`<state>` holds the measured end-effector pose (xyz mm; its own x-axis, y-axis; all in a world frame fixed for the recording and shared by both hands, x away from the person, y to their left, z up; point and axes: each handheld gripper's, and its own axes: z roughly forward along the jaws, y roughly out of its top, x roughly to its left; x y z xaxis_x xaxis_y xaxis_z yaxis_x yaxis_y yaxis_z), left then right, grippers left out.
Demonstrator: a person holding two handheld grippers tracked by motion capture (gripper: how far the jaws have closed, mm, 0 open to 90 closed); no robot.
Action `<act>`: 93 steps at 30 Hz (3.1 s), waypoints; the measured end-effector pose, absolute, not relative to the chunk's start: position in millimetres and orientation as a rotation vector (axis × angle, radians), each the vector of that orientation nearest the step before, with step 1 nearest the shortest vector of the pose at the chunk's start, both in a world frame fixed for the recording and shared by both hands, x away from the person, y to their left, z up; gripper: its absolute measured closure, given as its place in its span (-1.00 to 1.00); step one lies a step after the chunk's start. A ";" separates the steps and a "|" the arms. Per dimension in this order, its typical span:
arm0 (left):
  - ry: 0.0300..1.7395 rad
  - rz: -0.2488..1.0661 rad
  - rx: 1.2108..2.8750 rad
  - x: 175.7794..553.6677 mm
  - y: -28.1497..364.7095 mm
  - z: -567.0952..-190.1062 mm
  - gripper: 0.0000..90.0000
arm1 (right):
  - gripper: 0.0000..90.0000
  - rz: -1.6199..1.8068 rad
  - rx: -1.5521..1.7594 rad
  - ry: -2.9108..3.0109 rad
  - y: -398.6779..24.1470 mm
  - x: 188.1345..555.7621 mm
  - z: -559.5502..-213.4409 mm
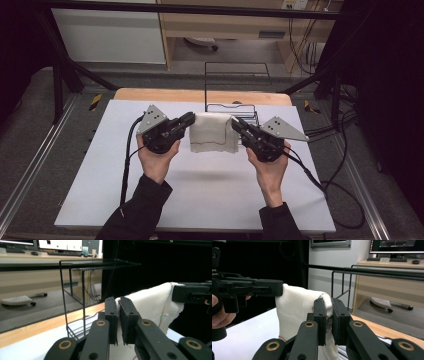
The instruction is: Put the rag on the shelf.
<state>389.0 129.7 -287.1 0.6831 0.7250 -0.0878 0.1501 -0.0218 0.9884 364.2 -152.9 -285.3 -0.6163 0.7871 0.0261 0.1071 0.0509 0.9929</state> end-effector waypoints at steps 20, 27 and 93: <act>0.707 0.567 1.504 407.2 113.1 -254.0 0.88 | 0.86 1.622 0.882 1.690 -164.2 375.3 -256.1; 0.694 0.575 1.474 412.9 107.8 -244.8 0.88 | 0.86 1.628 0.867 1.648 -166.9 379.9 -244.9; 0.681 0.655 1.392 483.5 80.6 -157.1 0.88 | 0.86 1.595 0.827 1.511 -179.2 448.7 -159.7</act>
